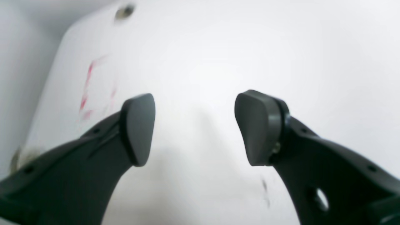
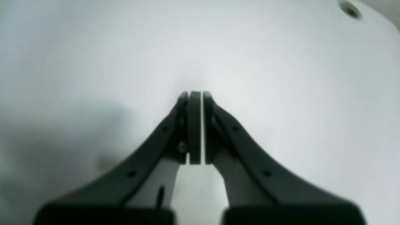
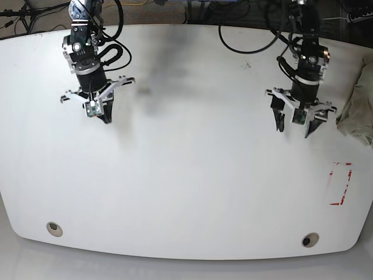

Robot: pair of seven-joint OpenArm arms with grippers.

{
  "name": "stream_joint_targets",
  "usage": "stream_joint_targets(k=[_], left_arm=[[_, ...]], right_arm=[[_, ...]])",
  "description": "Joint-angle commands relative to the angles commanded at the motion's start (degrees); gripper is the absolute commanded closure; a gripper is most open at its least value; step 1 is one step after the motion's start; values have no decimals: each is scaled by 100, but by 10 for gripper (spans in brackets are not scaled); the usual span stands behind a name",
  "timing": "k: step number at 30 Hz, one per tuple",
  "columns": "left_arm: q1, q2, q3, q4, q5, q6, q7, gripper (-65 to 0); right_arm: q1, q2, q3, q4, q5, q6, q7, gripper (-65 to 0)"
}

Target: Fold the T-shirt properly

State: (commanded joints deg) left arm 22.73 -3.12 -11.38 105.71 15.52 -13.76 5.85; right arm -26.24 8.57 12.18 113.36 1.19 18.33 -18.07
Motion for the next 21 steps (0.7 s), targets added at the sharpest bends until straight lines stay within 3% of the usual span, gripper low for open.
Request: stream_joint_targets(k=[6, 10, 16, 21], left_arm=[[1503, 273, 0, 659, 18, -9, -44, -396], [2391, 475, 0, 897, 9, 0, -44, -396], [3719, 782, -79, 958, 9, 9, -53, -396], [4246, 870, -105, 870, 9, 9, -35, -394]], right_arm=[[-958, -18, 53, 0, 18, 0, 114, -8], [-1644, -44, 53, 0, 396, 9, 202, -8], [-2690, -79, 26, -88, 536, 9, 888, -8], [-3253, -149, 26, -220, 571, 9, 1187, -8]])
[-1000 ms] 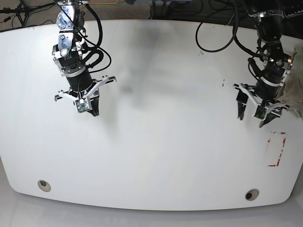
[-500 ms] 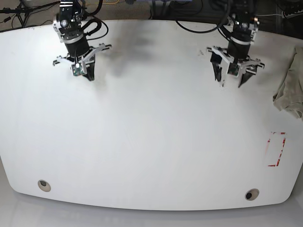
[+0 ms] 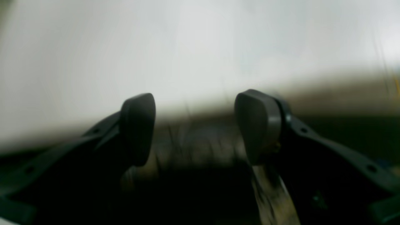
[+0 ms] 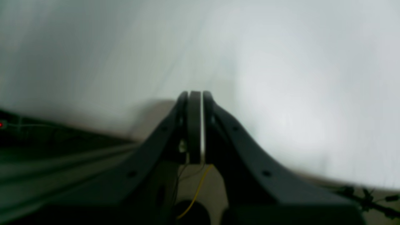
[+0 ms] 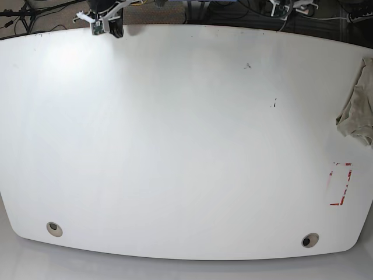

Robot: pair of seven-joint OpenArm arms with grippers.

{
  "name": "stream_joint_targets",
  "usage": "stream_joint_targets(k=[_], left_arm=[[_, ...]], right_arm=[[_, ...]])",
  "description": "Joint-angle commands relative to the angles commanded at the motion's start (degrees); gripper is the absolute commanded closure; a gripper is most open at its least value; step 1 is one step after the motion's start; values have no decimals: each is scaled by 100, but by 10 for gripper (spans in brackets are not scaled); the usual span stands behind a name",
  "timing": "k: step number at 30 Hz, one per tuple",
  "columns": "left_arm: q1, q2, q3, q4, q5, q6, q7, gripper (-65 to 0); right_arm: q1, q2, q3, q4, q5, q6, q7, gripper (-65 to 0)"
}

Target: Fold the T-shirt properly

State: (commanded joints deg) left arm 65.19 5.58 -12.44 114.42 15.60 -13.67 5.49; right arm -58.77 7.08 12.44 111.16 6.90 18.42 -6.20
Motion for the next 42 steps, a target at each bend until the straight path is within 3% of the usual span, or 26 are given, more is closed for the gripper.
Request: stream_joint_targets(k=[4, 8, 13, 20, 34, 38, 42], left_arm=[[255, 9, -18, -360, -97, 0, -9, -393], [273, -18, -26, -862, -492, 9, -9, -393], [193, -273, 18, -1521, -756, 9, -18, -393], [-949, -325, 0, -3209, -888, 9, -9, -393], [-3473, -809, 18, -7622, -765, -9, -70, -393], [-4009, -826, 18, -8633, -738, 9, -536, -394], [-4527, -1037, 44, -9697, -730, 9, -905, -394]], right_arm=[[-316, -53, -9, -360, 0, 0, 387, -8], [-484, -167, -26, -1090, -9, 0, 879, -8], [-457, -176, -316, -2312, -44, 0, 1380, -8], [440, -53, -853, -4475, -53, -35, 1969, -8], [2154, -79, -888, -6611, -53, -35, 1732, -8], [2462, -70, -888, -6954, -53, -44, 1697, -13], [2813, -70, -897, -7358, -53, -44, 1512, -13]])
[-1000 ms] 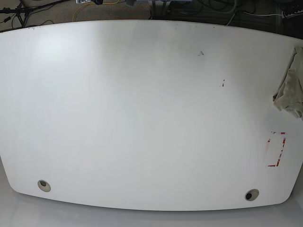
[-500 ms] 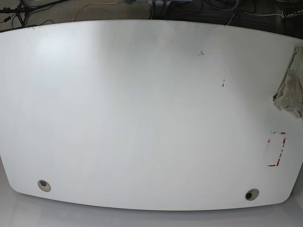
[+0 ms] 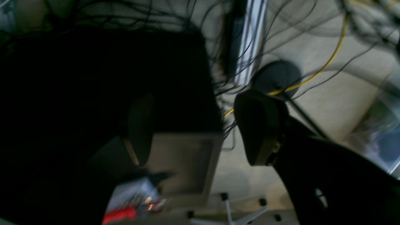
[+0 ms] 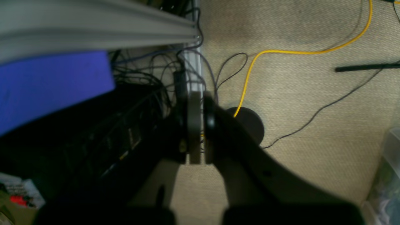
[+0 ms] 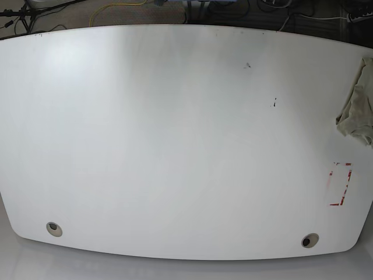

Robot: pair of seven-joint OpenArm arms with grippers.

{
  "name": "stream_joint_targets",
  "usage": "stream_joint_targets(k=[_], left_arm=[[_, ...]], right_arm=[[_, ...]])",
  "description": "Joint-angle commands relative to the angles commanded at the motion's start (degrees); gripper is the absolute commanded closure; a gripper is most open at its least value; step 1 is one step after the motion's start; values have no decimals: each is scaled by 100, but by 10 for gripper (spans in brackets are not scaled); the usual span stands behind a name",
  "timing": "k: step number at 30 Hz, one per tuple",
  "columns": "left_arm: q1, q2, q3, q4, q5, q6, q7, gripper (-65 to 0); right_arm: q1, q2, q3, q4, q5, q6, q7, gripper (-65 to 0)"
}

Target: Fold the T-shirt properly

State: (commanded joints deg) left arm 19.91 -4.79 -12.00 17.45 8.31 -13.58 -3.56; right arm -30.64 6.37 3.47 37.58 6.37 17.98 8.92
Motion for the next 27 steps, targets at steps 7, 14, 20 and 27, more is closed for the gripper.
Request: stream_joint_targets(k=[7, 14, 20, 27], left_arm=[[-826, -53, 264, -1178, 0, 9, -88, -394], [-1160, -149, 299, -1415, 9, 334, -18, -394], [-1187, -149, 299, -1371, 9, 501, 70, -394], [-1187, -149, 299, -1371, 9, 501, 53, -394]], right_arm=[[536, 0, 0, -826, 0, 0, -26, -13], [993, -18, -9, -1503, 0, -79, -26, -13], [1090, -26, -9, -1679, 0, -97, -9, -14], [1090, -114, 0, -1688, 0, -97, -9, -14]])
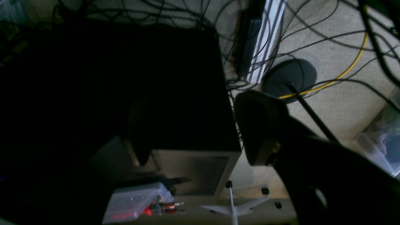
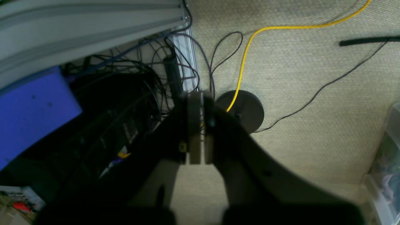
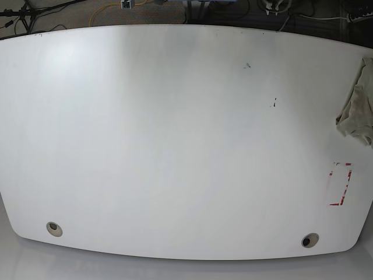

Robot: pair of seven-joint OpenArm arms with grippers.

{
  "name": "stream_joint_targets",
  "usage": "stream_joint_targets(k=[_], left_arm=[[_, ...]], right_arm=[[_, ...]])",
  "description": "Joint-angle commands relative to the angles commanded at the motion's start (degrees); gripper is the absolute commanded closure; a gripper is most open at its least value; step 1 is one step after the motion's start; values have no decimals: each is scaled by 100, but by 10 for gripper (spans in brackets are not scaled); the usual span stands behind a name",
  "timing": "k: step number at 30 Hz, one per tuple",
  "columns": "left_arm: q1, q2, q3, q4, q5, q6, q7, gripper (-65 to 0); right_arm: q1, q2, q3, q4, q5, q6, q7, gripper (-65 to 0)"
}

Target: Fold the T-shirt properly

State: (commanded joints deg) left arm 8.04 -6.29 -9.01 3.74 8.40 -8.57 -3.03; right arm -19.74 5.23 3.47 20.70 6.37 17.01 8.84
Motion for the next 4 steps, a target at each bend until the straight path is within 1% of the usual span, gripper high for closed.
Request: stream_joint_targets(k=[4], left_arm=[[0, 0, 0, 0, 0, 0, -9, -394]], right_arm=[[0, -26, 26, 0, 26, 0, 0, -14]])
